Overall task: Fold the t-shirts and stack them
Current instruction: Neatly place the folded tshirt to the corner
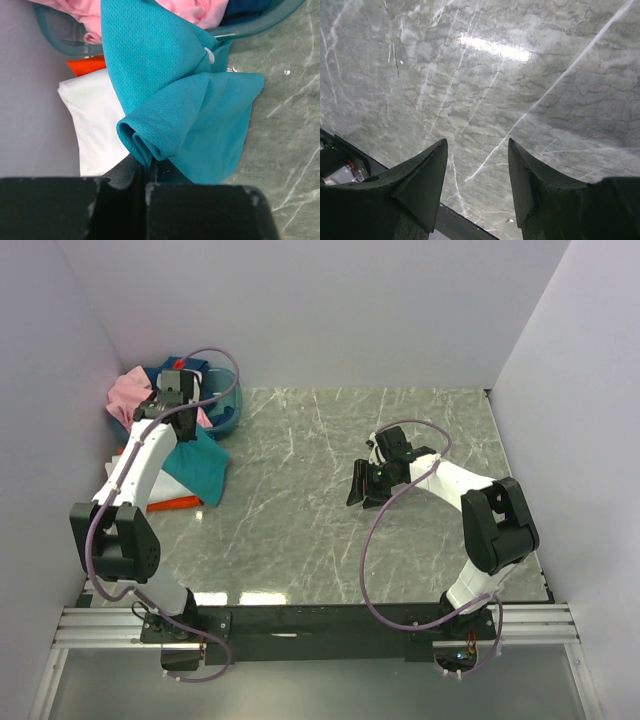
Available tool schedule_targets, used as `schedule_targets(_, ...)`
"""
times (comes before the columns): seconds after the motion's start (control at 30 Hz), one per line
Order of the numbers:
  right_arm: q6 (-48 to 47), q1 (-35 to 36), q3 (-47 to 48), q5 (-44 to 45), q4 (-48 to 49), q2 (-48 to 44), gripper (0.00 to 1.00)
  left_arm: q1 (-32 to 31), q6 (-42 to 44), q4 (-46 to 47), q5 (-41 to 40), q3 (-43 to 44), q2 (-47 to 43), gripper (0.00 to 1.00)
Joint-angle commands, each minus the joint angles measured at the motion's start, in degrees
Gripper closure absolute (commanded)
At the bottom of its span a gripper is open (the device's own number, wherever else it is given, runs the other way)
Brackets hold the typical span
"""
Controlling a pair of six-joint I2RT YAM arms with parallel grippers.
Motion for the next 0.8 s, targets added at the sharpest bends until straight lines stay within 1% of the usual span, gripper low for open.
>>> schedule_targets(0.0, -0.4, -0.3, 0.4, -1.4, 0.9, 0.2, 0.41, 0.8, 0.6, 1.1, -0.5, 2.7, -4.0, 1.0)
schedule_targets(0.2, 0.3, -0.3, -0.8, -2.2, 2.1, 0.0, 0.41, 2.1, 0.6, 0.1, 0.5, 5.6, -3.7, 1.0)
schedule_targets(0.73, 0.7, -0.3, -2.7, -2.4, 3.2, -0.8, 0.42, 4.1, -0.5, 0.4, 3.3, 5.4, -7.7, 1.0)
schedule_targets(0.77, 0.7, -0.3, -2.7, -2.5, 3.4, -0.7, 0.42, 5.6, -0.7, 0.5, 4.0, 5.4, -7.7, 1.0)
